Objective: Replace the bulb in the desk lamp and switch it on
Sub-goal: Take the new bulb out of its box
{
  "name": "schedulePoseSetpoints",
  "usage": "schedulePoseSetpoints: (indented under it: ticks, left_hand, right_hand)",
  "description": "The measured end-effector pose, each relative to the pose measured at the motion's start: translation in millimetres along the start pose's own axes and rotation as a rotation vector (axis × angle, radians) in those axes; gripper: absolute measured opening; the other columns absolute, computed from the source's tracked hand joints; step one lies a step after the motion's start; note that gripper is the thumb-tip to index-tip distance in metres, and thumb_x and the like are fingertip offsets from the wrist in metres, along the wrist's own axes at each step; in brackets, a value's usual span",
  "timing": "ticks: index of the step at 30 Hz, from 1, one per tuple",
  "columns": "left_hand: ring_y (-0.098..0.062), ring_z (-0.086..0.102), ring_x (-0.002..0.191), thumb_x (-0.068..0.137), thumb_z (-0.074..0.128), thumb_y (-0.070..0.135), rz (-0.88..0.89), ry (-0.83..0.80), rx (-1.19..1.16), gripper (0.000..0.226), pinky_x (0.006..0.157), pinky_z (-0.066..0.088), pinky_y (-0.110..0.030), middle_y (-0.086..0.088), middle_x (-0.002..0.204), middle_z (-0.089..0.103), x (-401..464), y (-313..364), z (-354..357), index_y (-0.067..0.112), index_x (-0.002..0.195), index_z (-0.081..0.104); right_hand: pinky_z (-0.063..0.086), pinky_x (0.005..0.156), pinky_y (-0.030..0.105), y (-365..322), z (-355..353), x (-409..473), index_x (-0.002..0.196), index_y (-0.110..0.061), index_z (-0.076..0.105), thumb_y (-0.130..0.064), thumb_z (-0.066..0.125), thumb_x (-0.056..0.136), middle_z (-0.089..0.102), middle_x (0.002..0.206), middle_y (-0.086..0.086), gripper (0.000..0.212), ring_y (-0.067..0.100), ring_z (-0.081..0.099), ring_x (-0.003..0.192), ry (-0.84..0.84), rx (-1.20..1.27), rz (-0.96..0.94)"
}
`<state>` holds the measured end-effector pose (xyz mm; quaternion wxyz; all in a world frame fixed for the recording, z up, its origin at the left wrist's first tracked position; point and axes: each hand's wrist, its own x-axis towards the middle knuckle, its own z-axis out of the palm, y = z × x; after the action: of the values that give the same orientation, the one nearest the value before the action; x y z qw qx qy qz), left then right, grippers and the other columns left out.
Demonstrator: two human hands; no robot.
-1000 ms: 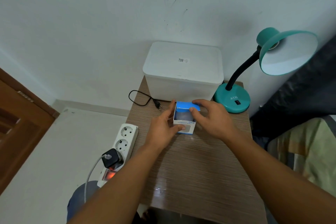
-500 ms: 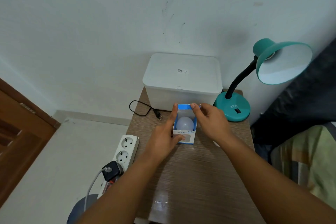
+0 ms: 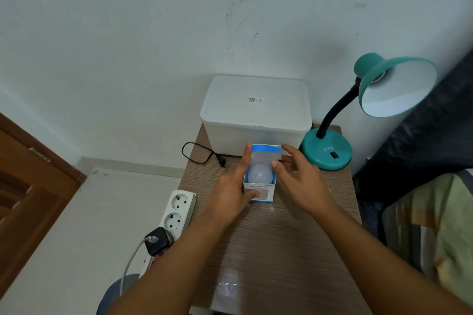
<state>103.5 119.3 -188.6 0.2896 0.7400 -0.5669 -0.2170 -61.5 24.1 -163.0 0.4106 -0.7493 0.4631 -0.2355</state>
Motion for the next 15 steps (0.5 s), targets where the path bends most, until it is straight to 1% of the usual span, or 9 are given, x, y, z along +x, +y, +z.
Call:
schedulePoseSetpoints:
  ticks: [3, 7, 10, 12, 15]
  left_hand:
    - [-0.015, 0.068, 0.081, 0.088, 0.076, 0.024, -0.009, 0.006, -0.007, 0.125, 0.078, 0.058, -0.034, -0.002, 0.121, 0.068, 1, -1, 1, 0.072, 0.132, -0.031]
    - [-0.014, 0.068, 0.078, 0.087, 0.077, 0.024, -0.003, 0.008, -0.006, 0.125, 0.076, 0.057, -0.033, 0.000, 0.119, 0.069, 1, -2, 0, 0.070, 0.135, -0.029]
    - [-0.013, 0.068, 0.075, 0.086, 0.078, 0.022, -0.004, 0.001, 0.002, 0.127, 0.074, 0.057, -0.033, 0.000, 0.118, 0.070, 3, -3, 0, 0.068, 0.137, -0.028]
    - [-0.013, 0.068, 0.072, 0.085, 0.079, 0.022, -0.004, 0.004, 0.005, 0.128, 0.071, 0.057, -0.033, 0.000, 0.118, 0.071, 4, -5, 1, 0.066, 0.140, -0.027]
    - [-0.007, 0.065, 0.069, 0.086, 0.079, 0.023, 0.001, -0.003, 0.001, 0.127, 0.070, 0.054, -0.028, 0.000, 0.122, 0.070, 4, -5, 0, 0.066, 0.140, -0.028]
  right_hand:
    - [0.050, 0.098, 0.039, 7, -1, -18, 0.144, -0.038, 0.038, -0.056, 0.060, 0.088, 0.055, 0.138, -0.007, 0.063, 0.009, 0.055, 0.121, 0.027, 0.028, -0.006]
    - [0.049, 0.091, 0.032, 13, 3, -31, 0.137, -0.041, 0.045, -0.050, 0.065, 0.087, 0.052, 0.130, -0.021, 0.055, 0.007, 0.054, 0.117, -0.001, 0.012, -0.034]
    - [0.047, 0.088, 0.028, 15, 9, -28, 0.132, -0.038, 0.053, -0.051, 0.065, 0.086, 0.056, 0.126, -0.019, 0.049, 0.006, 0.055, 0.113, -0.013, -0.052, -0.073]
    - [0.049, 0.093, 0.032, 14, 13, -22, 0.128, -0.035, 0.057, -0.056, 0.065, 0.084, 0.057, 0.127, -0.017, 0.050, 0.005, 0.053, 0.114, -0.008, -0.084, -0.099]
    - [0.049, 0.098, 0.040, 10, 18, -12, 0.128, -0.031, 0.058, -0.069, 0.057, 0.076, 0.056, 0.132, -0.011, 0.065, 0.009, 0.052, 0.120, -0.014, -0.151, -0.105]
